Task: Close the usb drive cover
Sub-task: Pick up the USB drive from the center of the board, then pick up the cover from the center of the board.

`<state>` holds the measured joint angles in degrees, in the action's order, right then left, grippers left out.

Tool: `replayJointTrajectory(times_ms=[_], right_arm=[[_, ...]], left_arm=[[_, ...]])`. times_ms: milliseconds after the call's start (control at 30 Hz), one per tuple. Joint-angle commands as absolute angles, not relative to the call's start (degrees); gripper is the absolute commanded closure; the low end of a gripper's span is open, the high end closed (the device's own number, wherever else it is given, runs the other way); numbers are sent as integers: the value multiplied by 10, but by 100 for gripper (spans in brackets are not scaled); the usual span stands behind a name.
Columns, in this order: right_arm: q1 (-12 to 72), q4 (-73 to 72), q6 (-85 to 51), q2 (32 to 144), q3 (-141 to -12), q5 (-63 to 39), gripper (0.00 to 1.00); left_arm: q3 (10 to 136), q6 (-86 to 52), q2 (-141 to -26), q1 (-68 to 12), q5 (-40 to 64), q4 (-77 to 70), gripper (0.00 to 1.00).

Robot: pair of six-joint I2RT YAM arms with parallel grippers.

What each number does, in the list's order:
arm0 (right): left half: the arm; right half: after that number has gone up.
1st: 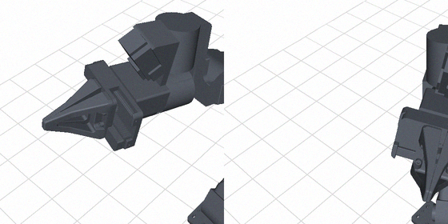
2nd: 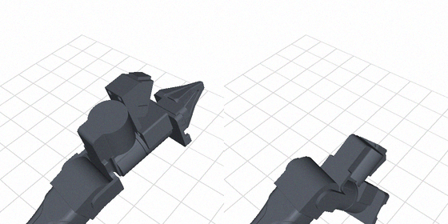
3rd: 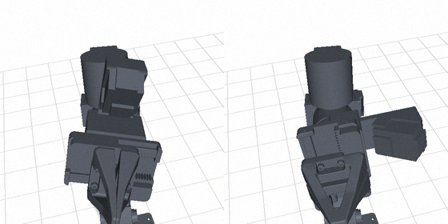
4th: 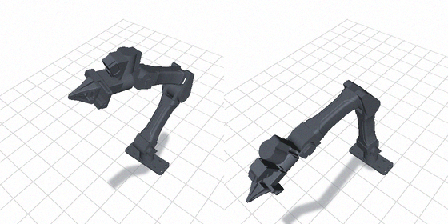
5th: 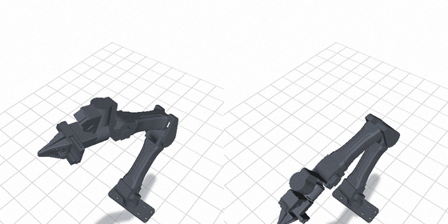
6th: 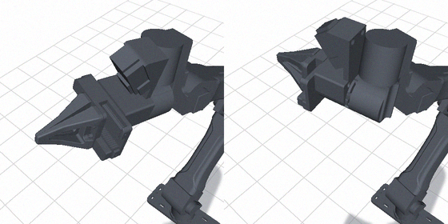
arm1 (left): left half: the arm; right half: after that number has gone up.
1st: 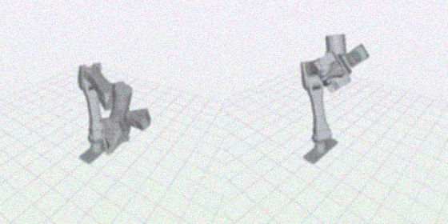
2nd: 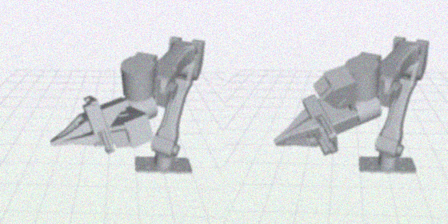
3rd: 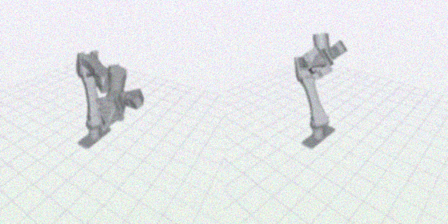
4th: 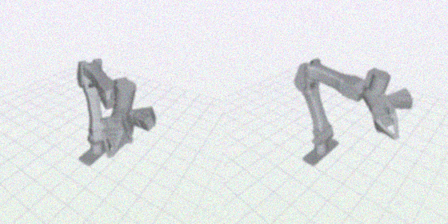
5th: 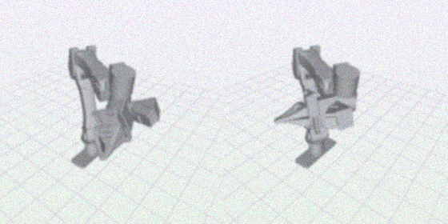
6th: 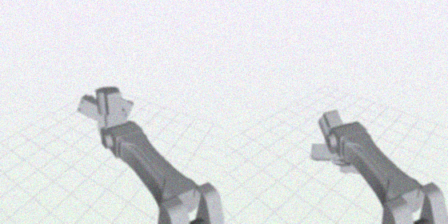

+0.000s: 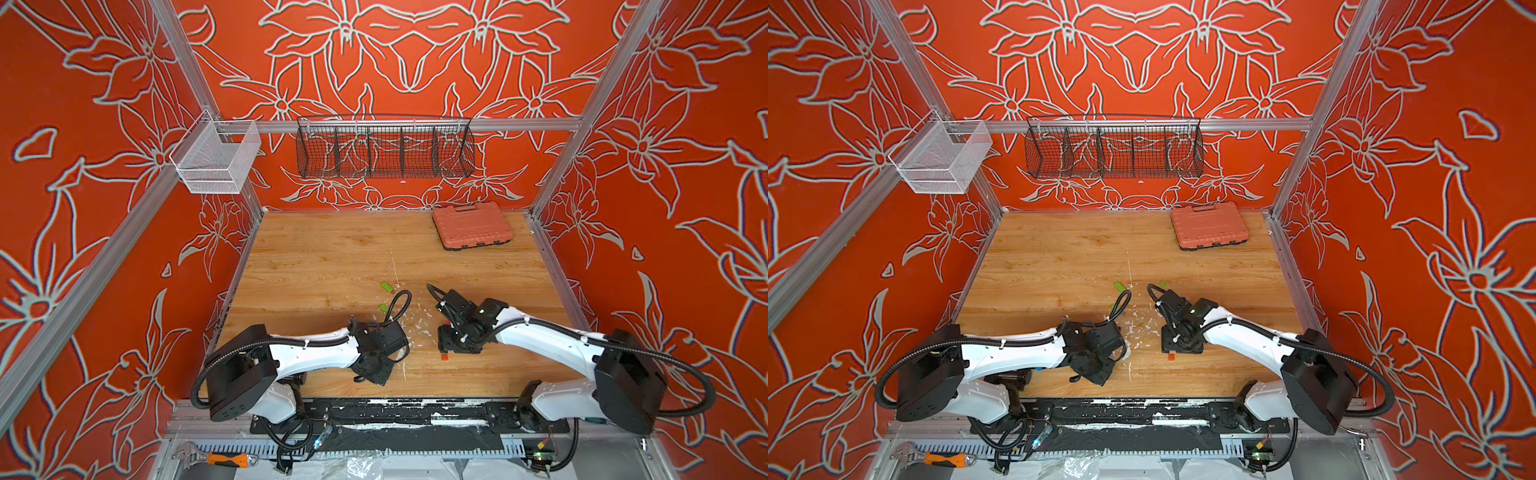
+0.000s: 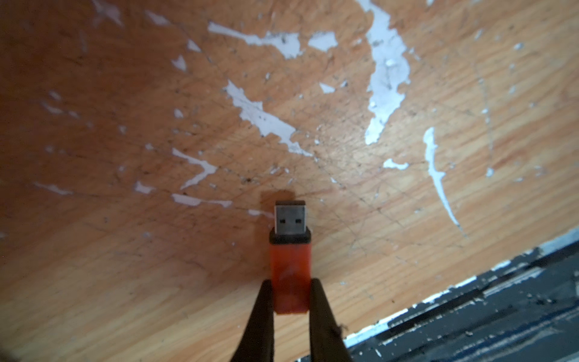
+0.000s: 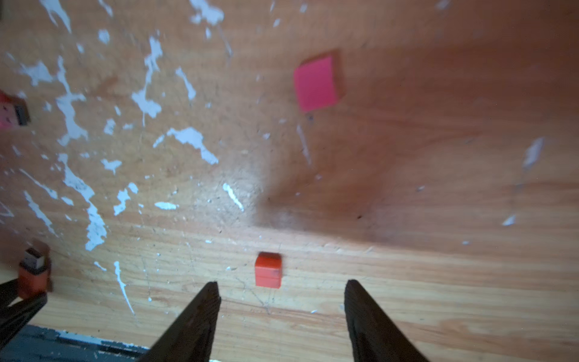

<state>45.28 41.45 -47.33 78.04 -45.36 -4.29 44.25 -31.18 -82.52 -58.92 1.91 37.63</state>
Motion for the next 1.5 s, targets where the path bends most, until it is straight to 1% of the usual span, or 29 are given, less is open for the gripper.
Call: replayJointTrajectory(times_ms=[0, 133, 233, 400, 567, 933, 1233, 1367, 1467], right_arm=[[476, 426, -539, 783, -462, -75, 35], [481, 426, -553, 776, -442, -92, 35], [482, 391, -575, 761, -414, -122, 34], [484, 374, -594, 740, -391, -140, 34], [484, 291, -626, 745, -366, -163, 33], [483, 272, -658, 752, -352, -142, 28], [481, 231, -676, 749, -340, -127, 26], [479, 281, -655, 759, -360, -98, 26], [474, 282, -649, 763, -360, -90, 26]], left_arm=[[460, -304, -798, -585, 7, 401, 88], [465, -288, -780, -569, 9, 413, 88], [461, -284, -773, -554, 10, 412, 88], [460, -283, -766, -550, 7, 410, 88], [461, -279, -770, -546, 7, 410, 88], [456, -276, -767, -541, 8, 412, 88], [451, -276, -756, -540, 5, 409, 89], [446, -276, -746, -540, 1, 410, 89], [443, -276, -741, -539, -3, 413, 89]])
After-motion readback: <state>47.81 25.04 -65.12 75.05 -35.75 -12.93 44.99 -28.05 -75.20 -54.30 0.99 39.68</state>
